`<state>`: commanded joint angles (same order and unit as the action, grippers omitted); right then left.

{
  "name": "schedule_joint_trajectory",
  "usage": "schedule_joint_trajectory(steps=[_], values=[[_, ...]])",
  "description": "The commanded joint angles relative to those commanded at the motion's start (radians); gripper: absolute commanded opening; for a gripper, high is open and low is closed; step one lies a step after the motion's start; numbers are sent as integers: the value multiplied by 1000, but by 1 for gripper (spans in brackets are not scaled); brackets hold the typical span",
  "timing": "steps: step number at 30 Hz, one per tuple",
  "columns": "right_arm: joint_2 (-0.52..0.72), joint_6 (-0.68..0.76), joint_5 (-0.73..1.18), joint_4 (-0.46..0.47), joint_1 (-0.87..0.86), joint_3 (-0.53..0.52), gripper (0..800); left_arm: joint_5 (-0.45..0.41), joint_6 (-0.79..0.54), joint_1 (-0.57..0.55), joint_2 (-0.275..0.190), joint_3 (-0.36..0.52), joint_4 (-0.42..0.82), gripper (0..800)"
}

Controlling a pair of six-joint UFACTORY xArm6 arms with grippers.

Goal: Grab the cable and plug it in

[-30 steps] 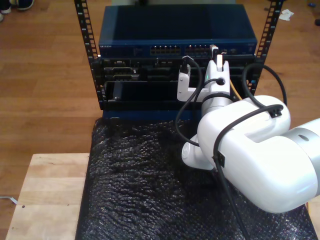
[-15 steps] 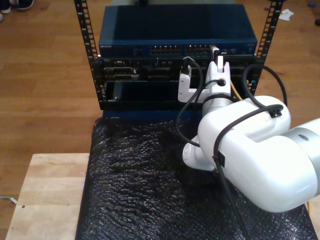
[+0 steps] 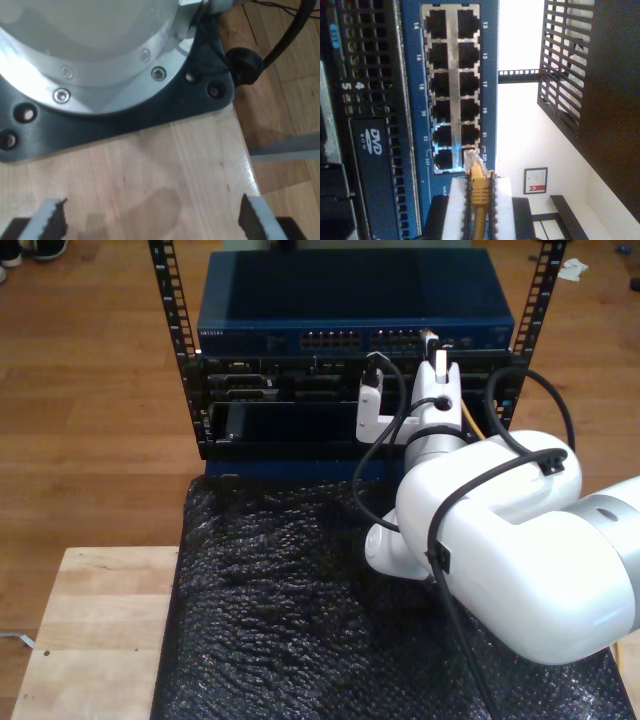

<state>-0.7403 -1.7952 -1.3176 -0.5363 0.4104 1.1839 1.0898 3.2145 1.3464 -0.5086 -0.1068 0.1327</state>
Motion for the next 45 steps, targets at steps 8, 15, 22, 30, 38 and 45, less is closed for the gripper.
schedule_joint_trajectory(steps=[8, 15, 22, 30, 38, 45], values=[[-2, 0, 5, 0, 0, 8, 0, 0, 0, 0, 0, 0, 2, 800], [-8, 2, 23, 0, -2, 12, 0, 0, 0, 0, 0, 0, 0, 800], [-9, 0, 28, 0, -3, 20, 0, 0, 0, 0, 0, 0, 0, 800], [-20, 2, 46, 2, -14, 66, 0, 0, 0, 0, 0, 0, 0, 800], [-20, 3, 46, 3, -20, 48, 59, 0, 0, 0, 0, 0, 2, 800], [35, 6, 49, 6, -17, -2, 239, 0, 0, 0, 0, 0, 0, 800]])
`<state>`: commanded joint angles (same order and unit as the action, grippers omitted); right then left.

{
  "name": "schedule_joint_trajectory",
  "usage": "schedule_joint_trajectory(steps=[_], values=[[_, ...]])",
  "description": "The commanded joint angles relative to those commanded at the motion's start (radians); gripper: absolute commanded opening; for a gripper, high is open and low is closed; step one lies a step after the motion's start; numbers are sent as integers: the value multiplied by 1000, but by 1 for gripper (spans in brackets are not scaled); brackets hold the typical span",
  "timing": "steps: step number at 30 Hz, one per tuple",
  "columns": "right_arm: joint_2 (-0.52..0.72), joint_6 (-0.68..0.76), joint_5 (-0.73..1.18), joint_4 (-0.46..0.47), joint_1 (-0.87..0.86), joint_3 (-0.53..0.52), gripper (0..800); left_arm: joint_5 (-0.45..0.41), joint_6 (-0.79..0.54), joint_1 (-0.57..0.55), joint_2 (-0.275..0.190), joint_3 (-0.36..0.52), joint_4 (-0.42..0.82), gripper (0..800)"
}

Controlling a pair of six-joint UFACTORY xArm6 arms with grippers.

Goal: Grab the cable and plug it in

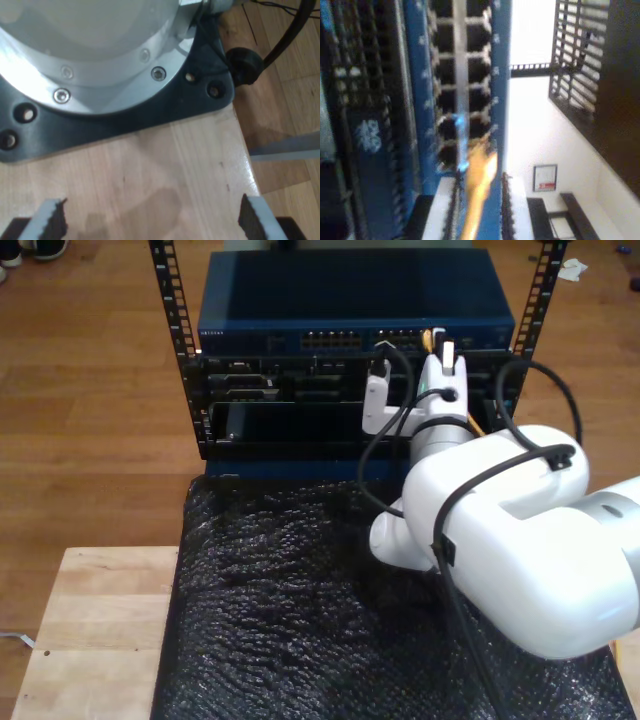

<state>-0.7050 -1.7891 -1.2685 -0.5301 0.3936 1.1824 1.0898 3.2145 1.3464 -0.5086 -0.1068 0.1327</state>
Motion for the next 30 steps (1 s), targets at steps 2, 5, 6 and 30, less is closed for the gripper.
schedule_joint_trajectory(steps=[2, 5, 6, 30], values=[[21, 0, 3, -2, 0, -15, 251, 0, 0, 0, 0, 0, 0, 800], [60, 0, 25, -3, 11, -49, 274, 0, 0, 0, 0, 0, 0, 800], [75, 0, 32, -3, 14, -66, 282, 0, 0, 0, 0, 0, 0, 800], [594, -2, 477, 0, 21, -511, 615, 0, 0, 0, 0, 0, 0, 800]])
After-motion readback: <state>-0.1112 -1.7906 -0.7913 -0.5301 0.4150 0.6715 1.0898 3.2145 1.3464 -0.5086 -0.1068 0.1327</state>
